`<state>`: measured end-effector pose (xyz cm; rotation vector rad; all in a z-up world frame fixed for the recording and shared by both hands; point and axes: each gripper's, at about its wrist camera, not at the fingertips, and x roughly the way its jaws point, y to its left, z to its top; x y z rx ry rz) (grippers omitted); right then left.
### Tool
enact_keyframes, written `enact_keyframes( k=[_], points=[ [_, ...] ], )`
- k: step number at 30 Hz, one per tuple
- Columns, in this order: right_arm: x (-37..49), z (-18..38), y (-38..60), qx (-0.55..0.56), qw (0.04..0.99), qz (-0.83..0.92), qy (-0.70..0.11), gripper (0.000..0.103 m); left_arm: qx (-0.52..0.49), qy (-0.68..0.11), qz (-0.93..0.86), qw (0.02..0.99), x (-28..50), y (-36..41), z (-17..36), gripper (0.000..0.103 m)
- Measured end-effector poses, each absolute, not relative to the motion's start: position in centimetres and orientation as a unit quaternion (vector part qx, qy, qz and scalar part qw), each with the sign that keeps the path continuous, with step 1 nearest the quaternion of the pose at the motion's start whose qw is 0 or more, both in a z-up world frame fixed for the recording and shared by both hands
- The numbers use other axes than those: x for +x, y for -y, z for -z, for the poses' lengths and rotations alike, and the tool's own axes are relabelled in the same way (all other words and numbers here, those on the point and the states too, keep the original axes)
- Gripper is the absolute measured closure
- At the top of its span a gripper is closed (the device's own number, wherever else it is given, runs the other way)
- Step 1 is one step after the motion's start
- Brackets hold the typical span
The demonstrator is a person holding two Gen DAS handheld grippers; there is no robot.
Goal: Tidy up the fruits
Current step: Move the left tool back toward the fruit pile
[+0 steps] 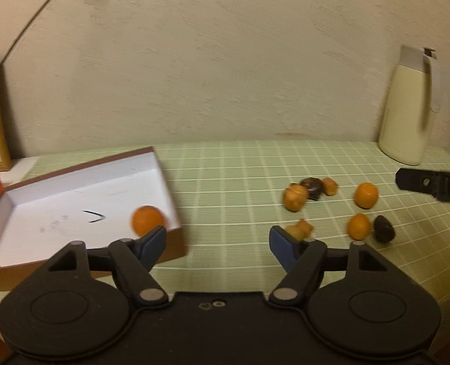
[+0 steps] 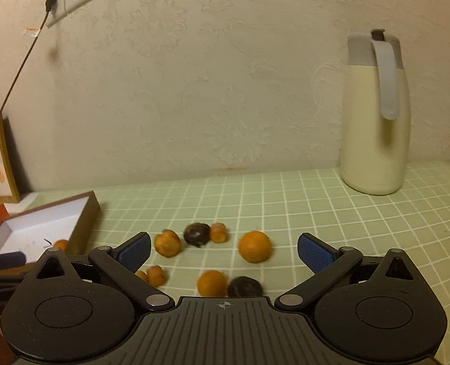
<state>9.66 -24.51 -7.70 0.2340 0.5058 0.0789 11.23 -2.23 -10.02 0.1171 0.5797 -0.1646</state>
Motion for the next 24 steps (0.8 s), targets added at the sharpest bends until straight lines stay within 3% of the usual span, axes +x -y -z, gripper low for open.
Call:
enact_keyframes(
  k=[1, 6, 8, 15, 19, 24],
  points=[
    [9.5, 7.8, 24.6, 0.112, 0.961, -0.04, -0.251, 0.02, 0.058, -0.286, 0.084, 0.953, 11.3, 2.7, 10.2, 0.038],
    [9.0, 8.7, 25.0, 0.107, 0.956, -0.045, -0.269, 0.027, 0.068, -0.29, 0.098, 0.95, 11.7, 4.4, 10.8, 0.043],
    [8.9, 9.0, 25.0, 0.1, 0.955, -0.05, -0.275, 0.043, 0.069, -0.294, 0.103, 0.948, 12.0, 4.9, 11.0, 0.047],
    [8.8, 9.9, 25.3, 0.101, 0.95, -0.055, -0.291, 0.046, 0.072, -0.305, 0.11, 0.943, 12.7, 6.0, 12.0, 0.051],
    [9.0, 10.2, 25.4, 0.103, 0.947, -0.061, -0.297, 0.059, 0.078, -0.308, 0.11, 0.942, 13.2, 6.6, 12.5, 0.054],
    [9.2, 10.4, 25.4, 0.102, 0.947, -0.063, -0.299, 0.059, 0.092, -0.308, 0.112, 0.94, 13.8, 7.5, 13.4, 0.055]
  ],
)
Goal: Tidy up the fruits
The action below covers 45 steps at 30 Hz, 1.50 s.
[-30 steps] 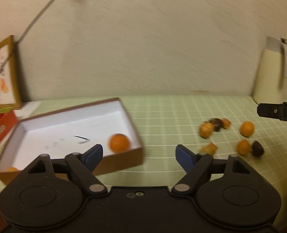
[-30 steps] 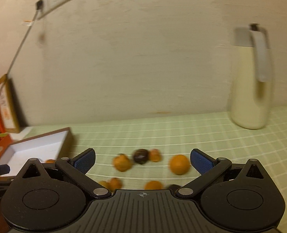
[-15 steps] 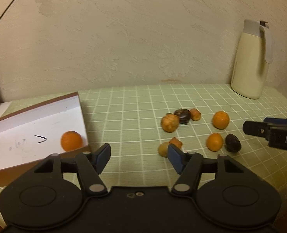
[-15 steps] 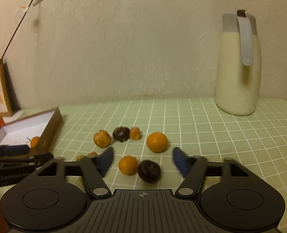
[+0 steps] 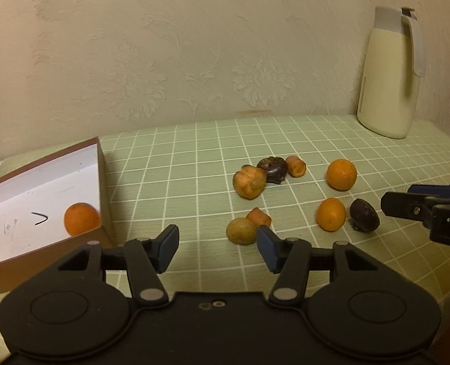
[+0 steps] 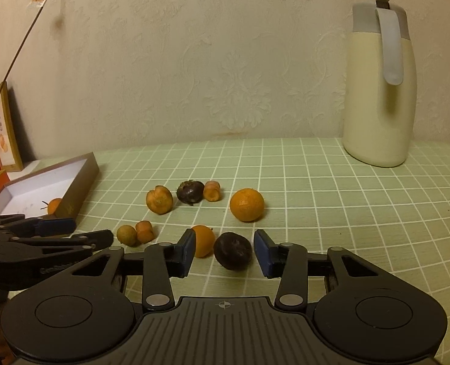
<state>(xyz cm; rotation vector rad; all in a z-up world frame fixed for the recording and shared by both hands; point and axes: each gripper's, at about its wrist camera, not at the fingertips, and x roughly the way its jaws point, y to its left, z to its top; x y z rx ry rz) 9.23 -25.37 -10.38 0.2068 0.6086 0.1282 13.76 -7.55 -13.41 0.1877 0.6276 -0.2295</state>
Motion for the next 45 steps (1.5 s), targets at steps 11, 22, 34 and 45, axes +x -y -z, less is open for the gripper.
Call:
enact_keyframes(
  k=[11, 22, 34, 45],
  points=[
    [10.4, 11.3, 25.4, 0.099, 0.944, -0.061, -0.308, 0.059, 0.094, -0.317, 0.118, 0.937, 15.6, 8.8, 15.0, 0.067],
    [12.0, 12.4, 25.3, 0.105, 0.939, -0.059, -0.322, 0.061, 0.095, -0.322, 0.122, 0.934, 16.4, 9.5, 15.8, 0.072],
    [12.9, 12.9, 25.3, 0.109, 0.935, -0.059, -0.332, 0.061, 0.086, -0.323, 0.123, 0.935, 17.1, 9.7, 16.2, 0.086],
    [13.6, 13.2, 25.4, 0.112, 0.934, -0.054, -0.334, 0.07, 0.092, -0.319, 0.122, 0.935, 16.8, 9.9, 16.3, 0.085]
  ],
)
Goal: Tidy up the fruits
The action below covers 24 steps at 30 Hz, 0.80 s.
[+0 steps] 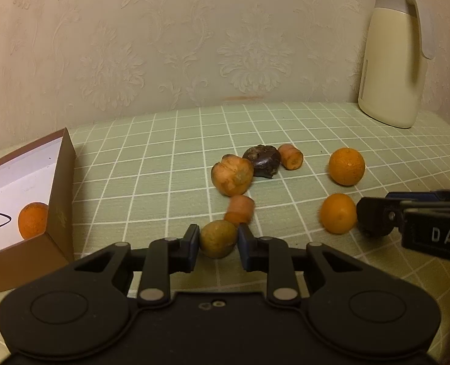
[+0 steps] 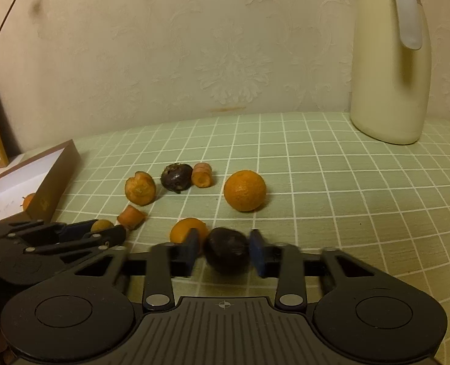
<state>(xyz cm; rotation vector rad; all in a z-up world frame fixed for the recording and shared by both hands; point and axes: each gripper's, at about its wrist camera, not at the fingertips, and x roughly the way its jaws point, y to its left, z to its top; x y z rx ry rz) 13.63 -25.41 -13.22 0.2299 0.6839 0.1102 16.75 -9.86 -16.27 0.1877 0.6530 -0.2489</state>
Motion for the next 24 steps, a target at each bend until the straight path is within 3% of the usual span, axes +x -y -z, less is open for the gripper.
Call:
enact_keyframes(
  k=[10, 12, 16, 21, 24],
  points=[
    [13.9, 13.3, 25.8, 0.13, 0.931, -0.051, -0.338, 0.07, 0.096, -0.319, 0.119, 0.936, 16.7, 10.0, 16.3, 0.085],
    [13.8, 13.4, 26.0, 0.141, 0.928, -0.052, -0.341, 0.066, 0.094, -0.32, 0.119, 0.935, 16.7, 10.0, 16.3, 0.085],
    [13.8, 13.9, 27.0, 0.18, 0.916, -0.051, -0.354, 0.049, 0.101, -0.317, 0.121, 0.935, 16.6, 10.2, 16.3, 0.083],
    [13.8, 13.9, 27.0, 0.181, 0.917, -0.052, -0.351, 0.051, 0.097, -0.317, 0.124, 0.935, 16.6, 10.2, 16.3, 0.083],
    [13.8, 13.9, 27.4, 0.2, 0.913, -0.058, -0.352, 0.061, 0.097, -0.319, 0.127, 0.934, 16.5, 10.3, 16.3, 0.082]
  ],
)
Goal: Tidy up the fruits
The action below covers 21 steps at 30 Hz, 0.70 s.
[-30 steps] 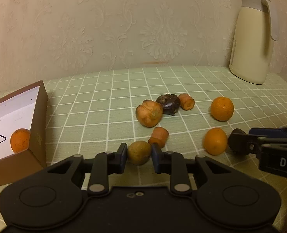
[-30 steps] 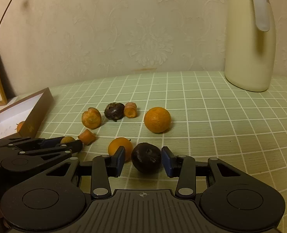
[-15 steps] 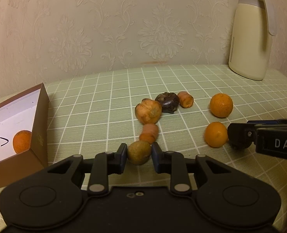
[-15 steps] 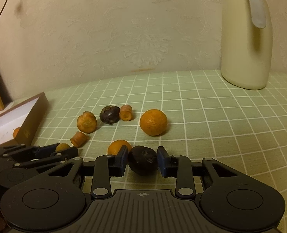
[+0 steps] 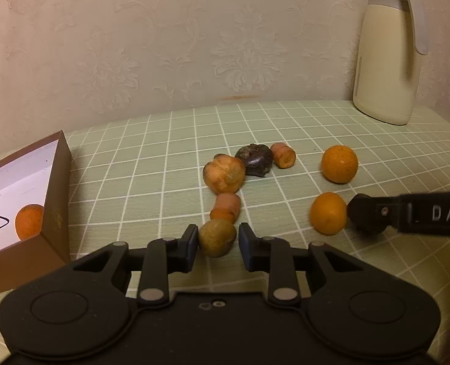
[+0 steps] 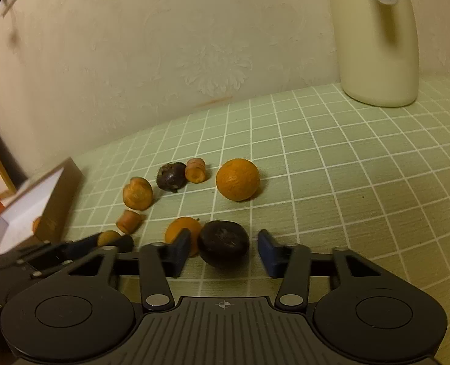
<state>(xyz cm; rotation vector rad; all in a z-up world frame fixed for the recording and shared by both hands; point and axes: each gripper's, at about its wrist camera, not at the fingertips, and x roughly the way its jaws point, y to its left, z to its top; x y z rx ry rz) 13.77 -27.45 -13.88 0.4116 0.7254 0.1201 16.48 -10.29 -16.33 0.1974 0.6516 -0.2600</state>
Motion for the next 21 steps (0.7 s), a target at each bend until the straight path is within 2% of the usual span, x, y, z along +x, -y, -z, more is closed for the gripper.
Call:
enact_keyframes(
  k=[2, 13, 21],
  points=[
    [13.6, 13.8, 27.9, 0.212, 0.912, -0.055, -0.348, 0.067, 0.094, -0.32, 0.129, 0.934, 16.5, 10.3, 16.3, 0.082],
    [14.3, 14.3, 27.3, 0.201, 0.911, -0.052, -0.355, 0.066, 0.097, -0.316, 0.131, 0.935, 16.5, 10.8, 16.5, 0.079],
    [14.1, 14.1, 25.6, 0.136, 0.925, -0.046, -0.353, 0.066, 0.084, -0.314, 0.131, 0.936, 16.2, 10.5, 16.5, 0.078]
  ],
)
